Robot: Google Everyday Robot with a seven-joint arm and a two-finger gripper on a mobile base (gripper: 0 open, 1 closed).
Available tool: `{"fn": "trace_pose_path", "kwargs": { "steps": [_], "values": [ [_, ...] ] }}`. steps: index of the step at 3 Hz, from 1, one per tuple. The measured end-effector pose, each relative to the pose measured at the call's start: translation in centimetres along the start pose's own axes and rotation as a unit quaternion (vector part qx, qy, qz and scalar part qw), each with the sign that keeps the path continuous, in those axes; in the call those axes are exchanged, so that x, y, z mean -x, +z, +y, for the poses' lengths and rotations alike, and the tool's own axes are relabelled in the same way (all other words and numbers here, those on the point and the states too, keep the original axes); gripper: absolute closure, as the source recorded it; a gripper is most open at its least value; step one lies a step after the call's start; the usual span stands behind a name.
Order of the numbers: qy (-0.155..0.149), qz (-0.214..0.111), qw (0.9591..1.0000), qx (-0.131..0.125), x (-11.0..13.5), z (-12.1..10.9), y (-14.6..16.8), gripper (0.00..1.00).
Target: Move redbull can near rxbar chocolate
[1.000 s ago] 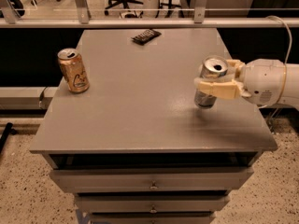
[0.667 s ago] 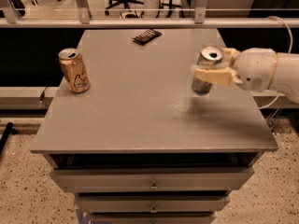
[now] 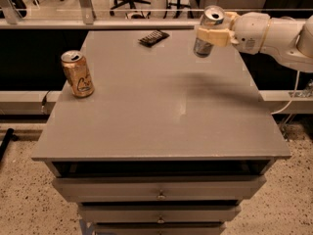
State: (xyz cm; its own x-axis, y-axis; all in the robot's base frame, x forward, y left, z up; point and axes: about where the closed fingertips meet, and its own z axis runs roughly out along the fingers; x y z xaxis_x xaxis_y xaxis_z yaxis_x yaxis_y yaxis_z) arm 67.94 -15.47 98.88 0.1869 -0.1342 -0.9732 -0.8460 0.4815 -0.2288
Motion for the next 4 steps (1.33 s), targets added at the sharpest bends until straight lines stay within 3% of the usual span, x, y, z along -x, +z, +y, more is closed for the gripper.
{"fn": "trace_pose_path", "kwargs": {
  "steps": [1, 2, 4],
  "values": [
    [0.006, 0.003, 0.9999, -0.009, -0.7, -4.1, 3.7, 1.00],
    [0.026, 0.027, 0.9991, -0.019, -2.7, -7.0, 7.3, 1.00],
    [0.069, 0.063, 0.9948, -0.039, -6.3, -9.8, 13.2, 1.00]
  ]
}}
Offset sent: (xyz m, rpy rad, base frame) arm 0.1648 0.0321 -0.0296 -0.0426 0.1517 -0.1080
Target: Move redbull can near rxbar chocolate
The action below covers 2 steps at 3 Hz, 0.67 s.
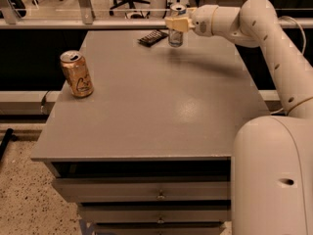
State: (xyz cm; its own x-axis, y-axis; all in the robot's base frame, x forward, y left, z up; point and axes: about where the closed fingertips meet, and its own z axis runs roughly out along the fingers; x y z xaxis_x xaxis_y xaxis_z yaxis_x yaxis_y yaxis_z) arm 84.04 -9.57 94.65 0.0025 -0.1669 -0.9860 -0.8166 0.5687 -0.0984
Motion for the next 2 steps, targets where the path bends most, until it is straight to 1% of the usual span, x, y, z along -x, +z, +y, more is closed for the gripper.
{"fn": "trace_pose_path", "kwargs": {
  "steps": [2],
  "values": [
    [0.017, 0.007, 0.9998, -0.006, -0.4, -0.6, 3.1, 1.00]
  ]
}}
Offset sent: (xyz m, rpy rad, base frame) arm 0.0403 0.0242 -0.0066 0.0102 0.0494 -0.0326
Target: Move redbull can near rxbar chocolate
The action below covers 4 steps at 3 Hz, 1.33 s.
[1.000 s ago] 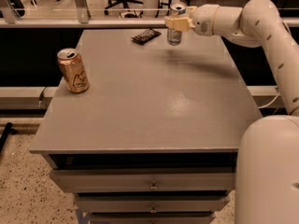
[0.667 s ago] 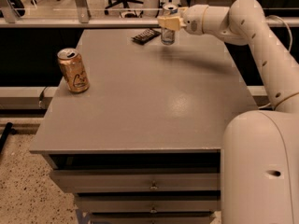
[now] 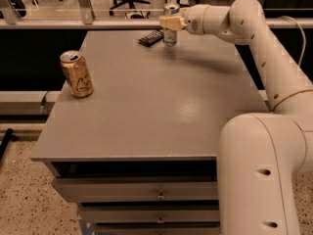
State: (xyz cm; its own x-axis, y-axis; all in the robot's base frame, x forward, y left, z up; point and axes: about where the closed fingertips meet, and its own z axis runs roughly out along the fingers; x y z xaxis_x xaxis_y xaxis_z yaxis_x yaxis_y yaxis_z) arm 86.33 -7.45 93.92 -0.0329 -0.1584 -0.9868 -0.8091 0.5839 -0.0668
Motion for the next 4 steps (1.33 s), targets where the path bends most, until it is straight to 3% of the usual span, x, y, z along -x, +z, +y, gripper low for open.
{"fn": "trace_pose_path", "kwargs": {
  "steps": [2, 4],
  "values": [
    [0.006, 0.009, 0.9999, -0.007, -0.5, -0.4, 2.1, 0.54],
    [0.008, -0.002, 0.9999, -0.007, -0.9, -0.4, 3.1, 0.07]
  ]
}}
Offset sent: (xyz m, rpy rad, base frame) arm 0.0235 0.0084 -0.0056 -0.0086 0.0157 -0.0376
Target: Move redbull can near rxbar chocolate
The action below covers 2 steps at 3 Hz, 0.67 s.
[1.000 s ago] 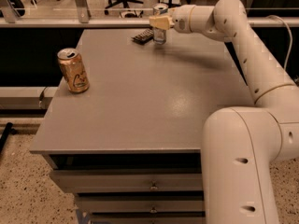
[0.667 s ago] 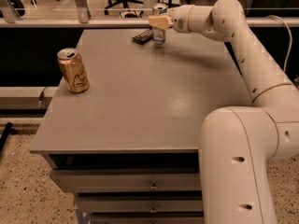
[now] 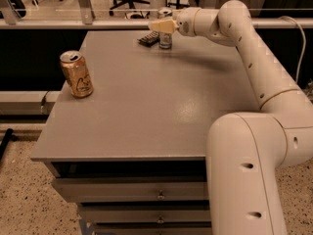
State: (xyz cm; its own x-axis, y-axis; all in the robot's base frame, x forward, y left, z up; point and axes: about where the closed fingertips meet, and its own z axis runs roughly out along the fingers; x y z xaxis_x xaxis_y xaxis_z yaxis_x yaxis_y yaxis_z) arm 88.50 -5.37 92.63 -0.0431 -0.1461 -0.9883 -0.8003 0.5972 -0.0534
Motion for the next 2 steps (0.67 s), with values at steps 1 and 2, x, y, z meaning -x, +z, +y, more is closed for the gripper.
{"fn": "trace_pose_path", "kwargs": {
  "steps": [1, 2],
  "values": [
    [0.005, -0.008, 0.9999, 0.004, -0.6, 0.2, 0.5, 0.00],
    [-0.001, -0.012, 0.9999, 0.011, -0.3, 0.4, -0.6, 0.00]
  ]
}}
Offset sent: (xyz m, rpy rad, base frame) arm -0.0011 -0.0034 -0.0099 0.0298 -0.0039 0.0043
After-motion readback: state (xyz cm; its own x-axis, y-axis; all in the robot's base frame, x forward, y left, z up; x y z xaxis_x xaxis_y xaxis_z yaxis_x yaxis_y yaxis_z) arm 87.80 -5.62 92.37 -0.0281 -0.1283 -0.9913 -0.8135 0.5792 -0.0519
